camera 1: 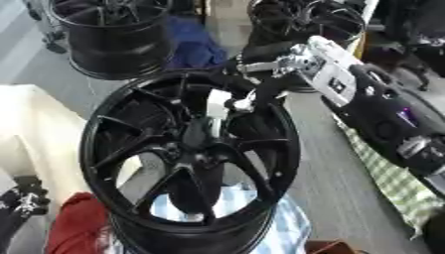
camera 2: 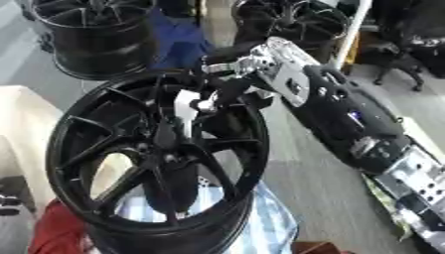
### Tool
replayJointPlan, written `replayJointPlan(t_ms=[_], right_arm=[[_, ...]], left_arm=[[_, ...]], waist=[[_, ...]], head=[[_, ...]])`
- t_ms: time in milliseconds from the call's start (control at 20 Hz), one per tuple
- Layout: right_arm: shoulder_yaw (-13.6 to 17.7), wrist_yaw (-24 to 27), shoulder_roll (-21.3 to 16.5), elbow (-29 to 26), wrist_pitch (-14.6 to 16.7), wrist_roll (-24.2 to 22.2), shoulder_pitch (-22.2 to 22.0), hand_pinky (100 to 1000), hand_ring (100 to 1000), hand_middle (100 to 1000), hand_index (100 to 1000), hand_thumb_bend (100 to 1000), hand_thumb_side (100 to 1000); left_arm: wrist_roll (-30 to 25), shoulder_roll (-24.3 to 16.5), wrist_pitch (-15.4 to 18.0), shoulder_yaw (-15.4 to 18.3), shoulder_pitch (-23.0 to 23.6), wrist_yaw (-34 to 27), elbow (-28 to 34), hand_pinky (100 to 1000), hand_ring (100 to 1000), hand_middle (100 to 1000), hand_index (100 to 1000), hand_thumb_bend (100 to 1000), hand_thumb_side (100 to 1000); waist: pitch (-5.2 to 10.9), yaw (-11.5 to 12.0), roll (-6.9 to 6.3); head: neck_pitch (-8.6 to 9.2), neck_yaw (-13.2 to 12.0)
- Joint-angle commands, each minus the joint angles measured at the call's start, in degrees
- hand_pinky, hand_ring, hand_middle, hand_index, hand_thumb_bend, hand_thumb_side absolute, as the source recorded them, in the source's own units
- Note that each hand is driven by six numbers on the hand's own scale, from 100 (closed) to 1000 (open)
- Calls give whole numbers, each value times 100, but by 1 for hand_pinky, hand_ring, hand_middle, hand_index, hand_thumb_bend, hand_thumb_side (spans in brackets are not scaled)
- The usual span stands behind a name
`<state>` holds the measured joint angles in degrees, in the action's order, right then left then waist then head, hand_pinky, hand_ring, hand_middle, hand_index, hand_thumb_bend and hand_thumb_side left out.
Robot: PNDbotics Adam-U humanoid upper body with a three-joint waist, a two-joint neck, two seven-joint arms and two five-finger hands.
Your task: Pull the pin out of the wheel hub.
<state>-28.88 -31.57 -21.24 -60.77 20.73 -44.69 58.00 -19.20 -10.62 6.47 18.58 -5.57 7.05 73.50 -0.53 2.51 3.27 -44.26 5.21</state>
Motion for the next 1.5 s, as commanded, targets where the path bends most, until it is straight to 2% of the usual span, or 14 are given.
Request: replayJointPlan(t_ms=[50, 200, 450, 1150, 1500], right_arm=[[247, 152, -20, -221, -167, -614, 194, 767, 826, 856, 967, 190, 712], [257, 184, 34, -282, -294, -714, 192, 757, 814, 847, 962, 181, 706], [261, 104, 134, -212, -324, -727, 175, 748, 802, 835, 956, 170, 701], [259, -351, 392, 121, -96, -728, 90, 729, 778, 807, 941, 128, 655], [302, -503, 445, 196, -1, -728, 72, 686, 724, 757, 939, 100, 602]], left_arm=[[-17, -75, 17, -10, -74, 14, 88, 635, 657, 635, 801, 100, 523], [-22, -73, 20, -15, -79, 18, 89, 635, 658, 635, 801, 100, 523], [-32, -67, 24, -22, -86, 23, 96, 635, 658, 635, 801, 100, 523], [-57, -43, 11, -34, -104, 28, 127, 635, 659, 635, 801, 100, 521], [-69, -32, 2, -37, -113, 32, 140, 635, 659, 635, 801, 100, 521]], waist=[[91, 8, -44], [87, 17, -46], [83, 36, -49], [81, 84, -54], [78, 100, -56]], head=[[14, 24], [14, 42], [14, 64], [14, 101], [14, 106]])
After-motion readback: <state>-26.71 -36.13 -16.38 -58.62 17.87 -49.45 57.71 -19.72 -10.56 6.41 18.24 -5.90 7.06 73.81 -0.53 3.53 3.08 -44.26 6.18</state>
